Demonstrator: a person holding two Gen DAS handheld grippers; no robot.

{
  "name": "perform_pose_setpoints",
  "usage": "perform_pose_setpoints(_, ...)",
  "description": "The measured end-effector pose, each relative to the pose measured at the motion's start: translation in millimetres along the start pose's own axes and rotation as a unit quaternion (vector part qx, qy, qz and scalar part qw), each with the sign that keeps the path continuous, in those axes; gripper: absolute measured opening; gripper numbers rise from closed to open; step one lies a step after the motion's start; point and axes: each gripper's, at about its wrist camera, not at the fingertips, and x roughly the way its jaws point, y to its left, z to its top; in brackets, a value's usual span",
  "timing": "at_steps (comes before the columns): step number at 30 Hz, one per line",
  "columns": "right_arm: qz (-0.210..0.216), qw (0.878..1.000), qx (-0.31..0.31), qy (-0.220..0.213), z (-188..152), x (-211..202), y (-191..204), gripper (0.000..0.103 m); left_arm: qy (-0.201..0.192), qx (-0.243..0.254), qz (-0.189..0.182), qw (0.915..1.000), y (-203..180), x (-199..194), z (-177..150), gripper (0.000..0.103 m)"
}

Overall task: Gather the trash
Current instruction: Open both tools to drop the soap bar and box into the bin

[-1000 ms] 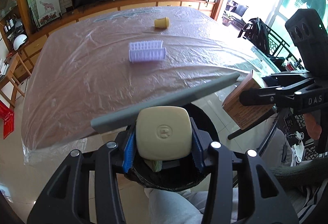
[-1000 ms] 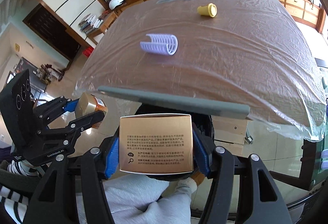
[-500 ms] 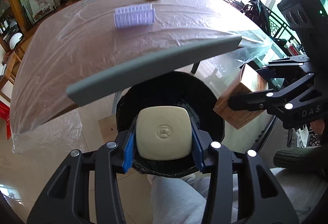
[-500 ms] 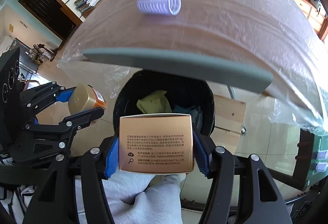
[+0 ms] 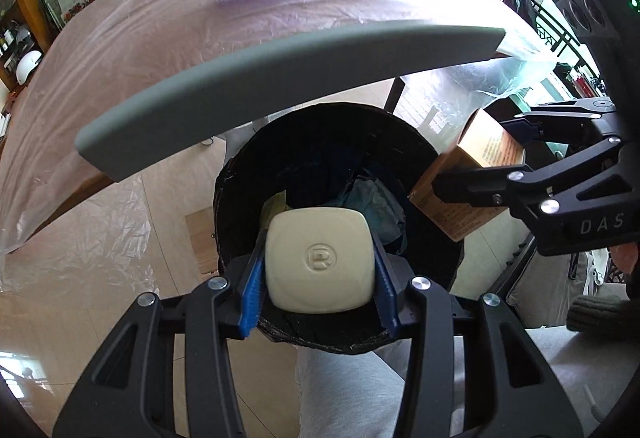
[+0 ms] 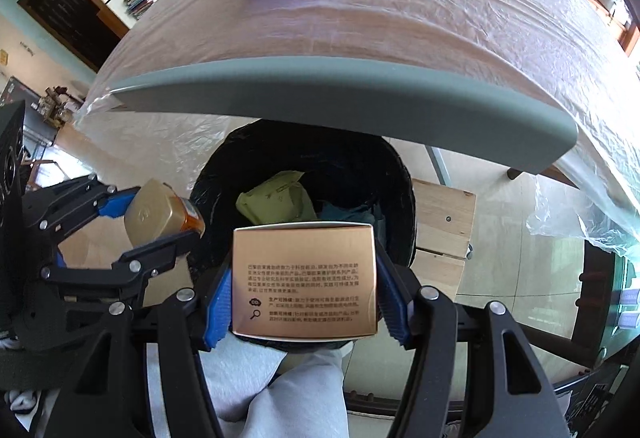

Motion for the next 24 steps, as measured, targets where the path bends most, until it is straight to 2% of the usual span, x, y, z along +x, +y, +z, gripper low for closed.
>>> perform_pose_setpoints(18,-0.006,1.000,0.027,0.006,7,15,-5,0.060,0.004,-0.003,-0.005,1.0000,3,18,5,0.047)
perform_pose_setpoints(20,-0.004,1.000,0.031,0.004,7,13,-6,0.061,-0.004,-0.007,-0.020,0.9998,4,15,6,0.056)
perform_pose_setpoints(21,-0.002,0.999,0.033,0.003,7,12,-7,0.063,-0.010,-0.008,-0.020,0.9997,5,12,7,0.074)
perform_pose_setpoints(22,-0.002,0.999,0.038,0.000,7,11,-9,0.071,-0.018,-0.010,-0.018,0.9996,6,10,7,0.082)
perform_pose_setpoints(24,-0.001,0.999,0.043,-0.006,7,7,-10,0.075,-0.027,-0.015,-0.022,0.9993,7,4,9,0.082)
